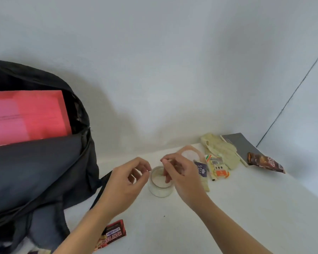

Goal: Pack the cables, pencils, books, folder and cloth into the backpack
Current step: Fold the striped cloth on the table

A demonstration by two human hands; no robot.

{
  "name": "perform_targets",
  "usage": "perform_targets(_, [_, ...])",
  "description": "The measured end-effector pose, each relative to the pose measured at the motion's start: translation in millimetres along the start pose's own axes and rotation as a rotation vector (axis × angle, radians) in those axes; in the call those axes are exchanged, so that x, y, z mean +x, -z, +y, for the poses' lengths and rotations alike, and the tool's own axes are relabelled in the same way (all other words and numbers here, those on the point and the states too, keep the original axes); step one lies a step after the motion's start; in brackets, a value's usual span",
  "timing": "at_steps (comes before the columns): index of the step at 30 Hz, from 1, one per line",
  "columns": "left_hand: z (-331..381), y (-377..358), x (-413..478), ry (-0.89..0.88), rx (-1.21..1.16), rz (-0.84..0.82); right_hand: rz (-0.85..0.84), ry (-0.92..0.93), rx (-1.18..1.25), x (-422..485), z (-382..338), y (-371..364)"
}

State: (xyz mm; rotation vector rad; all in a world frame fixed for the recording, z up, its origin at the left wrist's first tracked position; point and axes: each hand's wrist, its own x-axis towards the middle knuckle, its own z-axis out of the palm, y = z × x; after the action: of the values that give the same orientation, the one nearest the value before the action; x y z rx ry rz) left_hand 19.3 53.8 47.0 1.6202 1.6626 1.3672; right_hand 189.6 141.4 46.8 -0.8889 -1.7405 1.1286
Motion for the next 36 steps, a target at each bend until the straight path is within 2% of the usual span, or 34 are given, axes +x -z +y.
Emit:
perform_targets(5, [-5, -69, 24, 0.083, -0.064, -0.084, 0.078, -0.094, -0.038, 5, 37, 67])
perform_targets(10, [13, -159, 67, 0.115, -0.077, -0.065, 0.159, -0.152, -0.095, 25, 72, 154])
perform_targets(16, [19, -254, 125, 0.192, -0.079, -0.052, 0.102, -0.200, -0.332, 57, 126, 249])
perform_targets(20, [11, -300, 166, 0.168, 0.229, -0.131, -0.093, -0.213, -0.539, 88, 167, 281])
perform_targets(24, [-3, -324, 180, 0.162, 0.556, -0.353, -0.363, -0.180, -0.750, 108, 199, 288])
perform_targets(26, [-9, -327, 178, 0.140, 0.696, -0.423, -0.387, -0.136, -0.776, 112, 210, 288])
perform_targets(31, [-6, -317, 181, 0.251, 0.730, -0.385, -0.262, -0.036, -0.591, 126, 215, 290])
perform_targets(34, [-4, -310, 183, 0.299, 0.733, -0.334, -0.174, -0.010, -0.292, 130, 194, 293])
perform_targets(36, [-2, -310, 186, 0.293, 0.663, -0.260, -0.189, -0.076, -0.025, 133, 176, 295])
